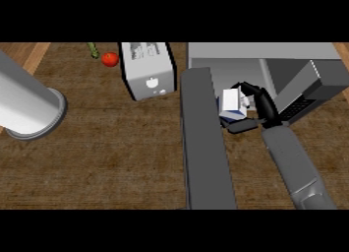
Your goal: Pick up the milk, place it into the microwave and close the microwave
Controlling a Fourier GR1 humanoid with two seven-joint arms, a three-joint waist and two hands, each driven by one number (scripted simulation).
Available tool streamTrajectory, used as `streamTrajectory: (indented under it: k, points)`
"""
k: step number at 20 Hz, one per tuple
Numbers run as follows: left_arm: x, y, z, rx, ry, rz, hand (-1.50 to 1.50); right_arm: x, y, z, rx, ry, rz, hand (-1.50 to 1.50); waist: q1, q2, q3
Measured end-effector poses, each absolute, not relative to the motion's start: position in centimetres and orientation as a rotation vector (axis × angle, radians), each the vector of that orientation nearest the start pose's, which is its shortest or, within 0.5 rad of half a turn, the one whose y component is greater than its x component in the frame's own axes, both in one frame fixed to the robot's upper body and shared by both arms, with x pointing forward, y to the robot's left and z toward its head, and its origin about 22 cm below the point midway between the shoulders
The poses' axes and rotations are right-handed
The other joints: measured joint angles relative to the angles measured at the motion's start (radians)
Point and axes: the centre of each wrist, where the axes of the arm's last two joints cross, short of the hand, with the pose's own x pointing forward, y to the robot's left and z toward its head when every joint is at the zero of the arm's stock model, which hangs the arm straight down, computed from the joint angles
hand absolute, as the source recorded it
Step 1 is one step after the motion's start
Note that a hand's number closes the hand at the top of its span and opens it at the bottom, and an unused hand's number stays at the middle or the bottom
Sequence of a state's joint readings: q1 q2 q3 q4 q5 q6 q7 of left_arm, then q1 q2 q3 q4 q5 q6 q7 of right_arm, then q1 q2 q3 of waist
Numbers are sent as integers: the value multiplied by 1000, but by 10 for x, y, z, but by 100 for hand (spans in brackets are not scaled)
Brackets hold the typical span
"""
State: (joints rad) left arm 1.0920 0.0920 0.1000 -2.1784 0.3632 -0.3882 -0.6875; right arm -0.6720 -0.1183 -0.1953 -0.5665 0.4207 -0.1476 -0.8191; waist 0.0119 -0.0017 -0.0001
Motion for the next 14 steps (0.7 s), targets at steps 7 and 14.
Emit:
streamTrajectory:
  k: [7,14]
  points:
    - [-6,312,42,44,-1934,200,-150,410,-214,-1,-321,-1944,595,150,17,9,0]
    - [8,319,41,6,-1935,186,-150,426,-216,15,-517,-1889,568,150,49,27,2]
